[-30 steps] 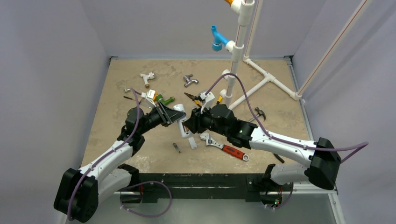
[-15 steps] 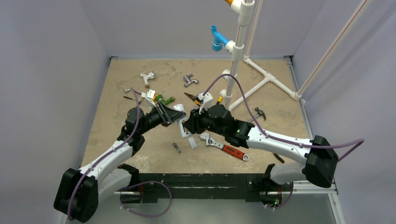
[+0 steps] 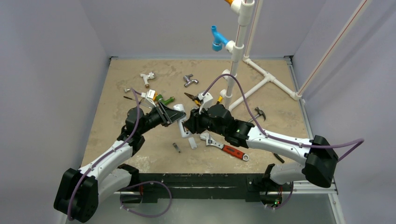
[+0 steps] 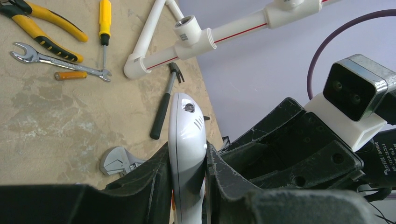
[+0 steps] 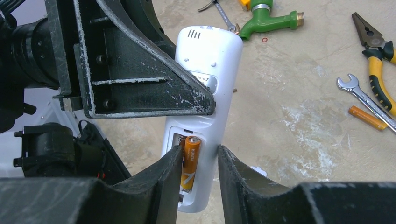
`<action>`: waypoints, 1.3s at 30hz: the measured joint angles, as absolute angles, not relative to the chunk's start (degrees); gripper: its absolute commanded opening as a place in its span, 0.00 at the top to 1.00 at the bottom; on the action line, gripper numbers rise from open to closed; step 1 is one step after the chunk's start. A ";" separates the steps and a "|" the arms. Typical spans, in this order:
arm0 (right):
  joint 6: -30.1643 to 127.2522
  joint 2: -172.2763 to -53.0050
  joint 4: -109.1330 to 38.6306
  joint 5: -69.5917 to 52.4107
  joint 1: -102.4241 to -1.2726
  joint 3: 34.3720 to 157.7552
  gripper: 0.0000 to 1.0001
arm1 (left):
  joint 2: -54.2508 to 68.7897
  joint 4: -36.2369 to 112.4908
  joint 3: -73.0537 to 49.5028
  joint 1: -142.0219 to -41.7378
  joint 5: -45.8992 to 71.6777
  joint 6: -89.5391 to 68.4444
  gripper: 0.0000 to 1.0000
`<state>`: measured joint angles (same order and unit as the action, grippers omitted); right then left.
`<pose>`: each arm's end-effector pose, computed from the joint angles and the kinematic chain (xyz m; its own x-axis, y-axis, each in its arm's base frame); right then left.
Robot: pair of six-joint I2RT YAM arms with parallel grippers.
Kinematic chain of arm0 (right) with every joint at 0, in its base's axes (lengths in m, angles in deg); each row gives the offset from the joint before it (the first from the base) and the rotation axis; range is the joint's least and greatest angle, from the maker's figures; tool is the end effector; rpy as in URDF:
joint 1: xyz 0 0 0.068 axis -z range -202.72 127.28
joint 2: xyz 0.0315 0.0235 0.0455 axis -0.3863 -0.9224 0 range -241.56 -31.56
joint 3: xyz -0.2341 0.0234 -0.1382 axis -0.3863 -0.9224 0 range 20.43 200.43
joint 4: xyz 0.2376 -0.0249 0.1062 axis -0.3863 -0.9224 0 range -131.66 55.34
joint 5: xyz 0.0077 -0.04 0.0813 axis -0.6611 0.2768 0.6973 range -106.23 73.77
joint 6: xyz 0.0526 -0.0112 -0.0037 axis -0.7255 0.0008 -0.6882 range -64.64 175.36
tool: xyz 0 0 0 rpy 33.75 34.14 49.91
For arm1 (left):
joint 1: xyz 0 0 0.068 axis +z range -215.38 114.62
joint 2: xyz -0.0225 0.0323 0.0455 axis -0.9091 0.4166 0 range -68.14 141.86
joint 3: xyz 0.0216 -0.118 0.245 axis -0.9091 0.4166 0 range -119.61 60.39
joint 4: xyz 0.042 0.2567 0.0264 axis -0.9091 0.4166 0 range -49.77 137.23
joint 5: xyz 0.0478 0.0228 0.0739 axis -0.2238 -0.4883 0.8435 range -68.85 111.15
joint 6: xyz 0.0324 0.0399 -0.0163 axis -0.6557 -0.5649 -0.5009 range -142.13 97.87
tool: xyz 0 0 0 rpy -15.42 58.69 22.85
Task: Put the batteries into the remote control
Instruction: Load the battery into the remote control.
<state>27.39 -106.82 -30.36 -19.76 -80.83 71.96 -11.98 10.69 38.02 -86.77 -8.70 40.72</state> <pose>0.1628 0.2574 0.2888 -0.5383 0.0209 -0.8425 -0.6389 0.6418 0.4242 0.1933 -0.0948 0.2386 -0.7241 -0.5452 -0.4224 0.2940 0.3100 -0.9041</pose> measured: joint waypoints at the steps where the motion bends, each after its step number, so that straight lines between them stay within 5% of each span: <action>1: 27.39 -106.82 -30.36 -19.74 -80.83 71.96 0.60 | -11.98 10.69 38.02 -86.77 -8.72 40.72 1.00; 10: 28.00 -106.63 -29.64 -19.65 -80.83 71.96 0.48 | -11.98 10.52 38.02 -86.77 -8.78 40.77 1.00; 26: 46.26 -94.02 -23.04 -20.64 -79.84 69.09 0.47 | -12.02 7.70 38.00 -86.77 -12.54 41.92 1.00; 39: 67.43 -90.08 -13.84 7.32 -70.71 59.46 0.45 | -12.39 2.04 38.00 -86.77 -16.59 45.90 1.00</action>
